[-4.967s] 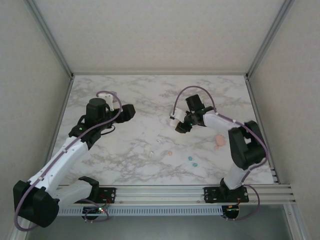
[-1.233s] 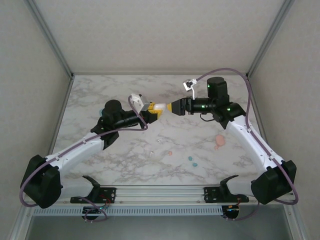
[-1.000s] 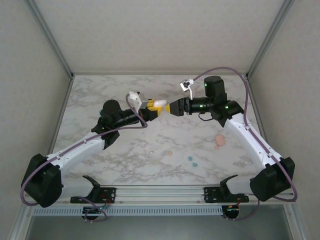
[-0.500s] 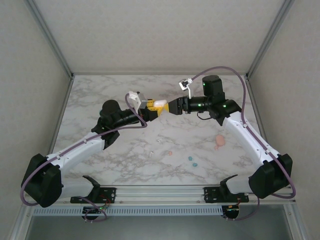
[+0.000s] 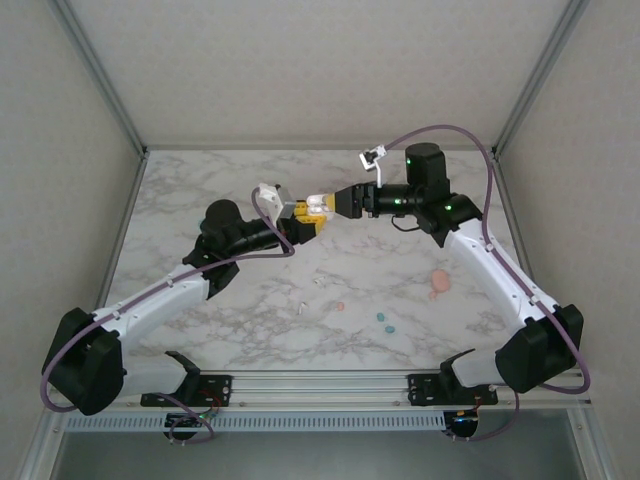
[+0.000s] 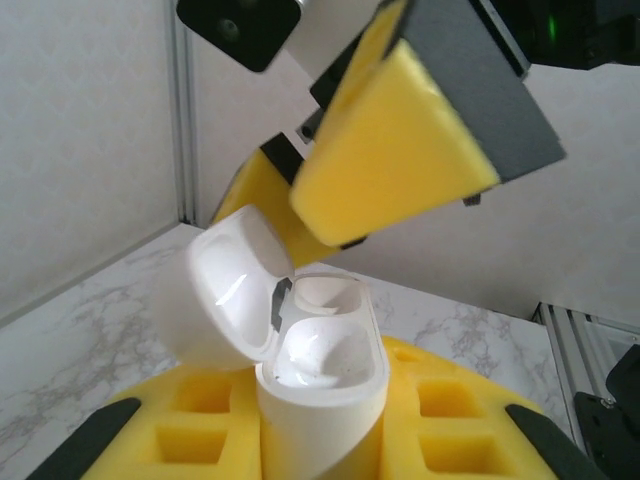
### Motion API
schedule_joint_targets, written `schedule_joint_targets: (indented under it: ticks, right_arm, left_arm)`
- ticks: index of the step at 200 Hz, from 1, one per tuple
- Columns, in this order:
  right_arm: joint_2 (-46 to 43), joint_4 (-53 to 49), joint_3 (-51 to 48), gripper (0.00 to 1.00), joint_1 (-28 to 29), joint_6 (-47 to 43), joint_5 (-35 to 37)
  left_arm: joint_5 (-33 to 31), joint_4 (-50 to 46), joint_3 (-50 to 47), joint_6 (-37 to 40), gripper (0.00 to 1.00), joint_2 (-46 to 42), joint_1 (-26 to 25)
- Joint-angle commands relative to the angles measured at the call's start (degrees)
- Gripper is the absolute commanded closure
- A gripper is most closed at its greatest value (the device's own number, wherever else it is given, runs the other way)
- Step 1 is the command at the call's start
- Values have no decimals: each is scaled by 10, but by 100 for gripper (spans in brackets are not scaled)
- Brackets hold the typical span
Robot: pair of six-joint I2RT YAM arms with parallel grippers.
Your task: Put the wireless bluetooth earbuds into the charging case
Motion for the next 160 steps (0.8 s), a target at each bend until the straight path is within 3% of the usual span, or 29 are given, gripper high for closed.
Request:
schedule_joint_targets:
  ticks: [1,38,53,64,72,96,120,160]
  right_arm:
    - [9,20,20,26,1,15,24]
    - [-11,23,20,21,2,19,27]
    - [-36,19,12,17,1,21,69]
    - [-62,15,1,12,1,20,128]
    - [-82,11,-12,2,0,23,186]
    - [-139,-9,-67,1,-7,28,352]
    - [-126,-71,-74,2,-22,8,355]
    - [12,-194,-28,24,-21,-64,276]
  left_arm:
    - [18,5,-2,10,90,-19,-5]
    - [-16,-12,-10,24,90,-26,-4]
    - [-40,-14,-18,27,90,-32,-4]
    - [-61,-11,-29,28,90,-40,-3]
    - [-77,-9,-37,29,90,-47,-2]
    - [-114,-7,-64,29,90,-77,3]
    - [-150,-16,-89,30,90,-120,7]
    - [-194,-83,-107,57,89,-210,11]
